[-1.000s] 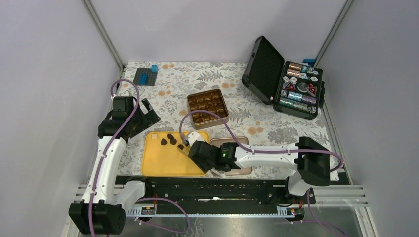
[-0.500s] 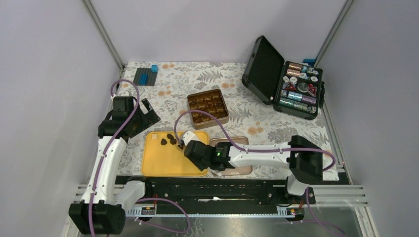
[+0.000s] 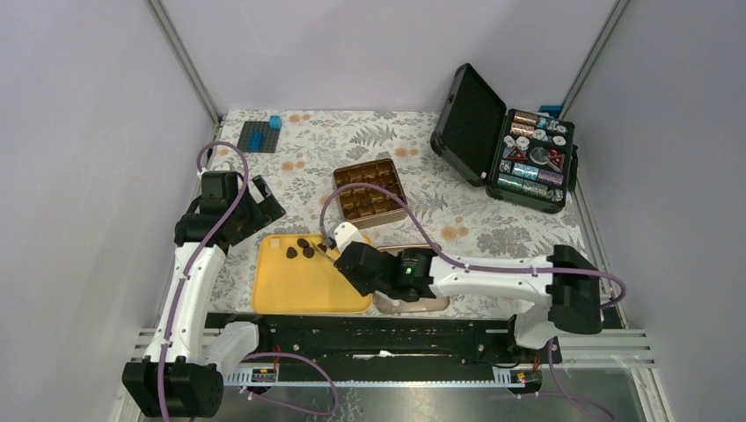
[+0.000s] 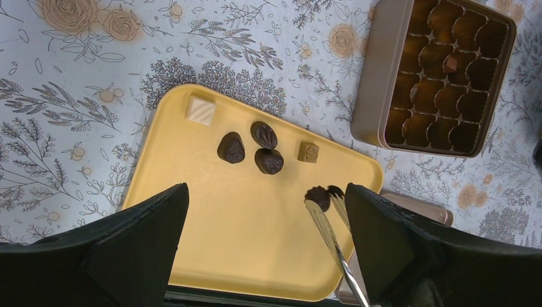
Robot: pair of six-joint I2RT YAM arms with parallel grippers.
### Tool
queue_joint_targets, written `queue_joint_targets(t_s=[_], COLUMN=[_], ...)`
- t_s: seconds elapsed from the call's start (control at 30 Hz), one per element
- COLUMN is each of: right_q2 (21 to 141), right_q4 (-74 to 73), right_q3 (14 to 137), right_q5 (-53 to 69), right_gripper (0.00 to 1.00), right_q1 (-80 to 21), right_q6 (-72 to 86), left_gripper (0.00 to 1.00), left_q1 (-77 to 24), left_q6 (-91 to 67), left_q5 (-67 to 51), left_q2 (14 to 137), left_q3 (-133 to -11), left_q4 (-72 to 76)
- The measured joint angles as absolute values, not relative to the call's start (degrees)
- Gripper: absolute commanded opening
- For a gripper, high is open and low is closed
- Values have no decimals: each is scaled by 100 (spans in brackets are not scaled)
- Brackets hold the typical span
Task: Pack the chocolate
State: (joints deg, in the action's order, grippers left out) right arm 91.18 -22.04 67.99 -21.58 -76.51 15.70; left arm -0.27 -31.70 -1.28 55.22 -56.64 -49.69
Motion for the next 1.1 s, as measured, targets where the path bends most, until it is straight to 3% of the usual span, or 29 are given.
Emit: queue_joint_targets(t_s=[0.2, 0.5, 0.77, 1.1], right_q2=[8486, 7795, 7776, 8071], right_q4=[-2287, -2386, -2390, -2283], right_q3=[6801, 6781, 6453, 6191], right_q5=[-2130, -2121, -1804, -1614], right_gripper=[24, 25, 25, 25], right_q1=[-7347, -5732, -4893, -4595], right_q6=[1516, 1389, 1332, 1291], left_gripper=[99, 99, 99, 99], left_q1=[-27, -27, -27, -27], left_q6=[-3170, -3170, -3170, -3170], left_q5=[-128, -130, -130, -130], left_q2=[5522, 5520, 5520, 5520], left_q3=[-5664, -5664, -5664, -5664], left_q4=[-4969, -4971, -4971, -4969])
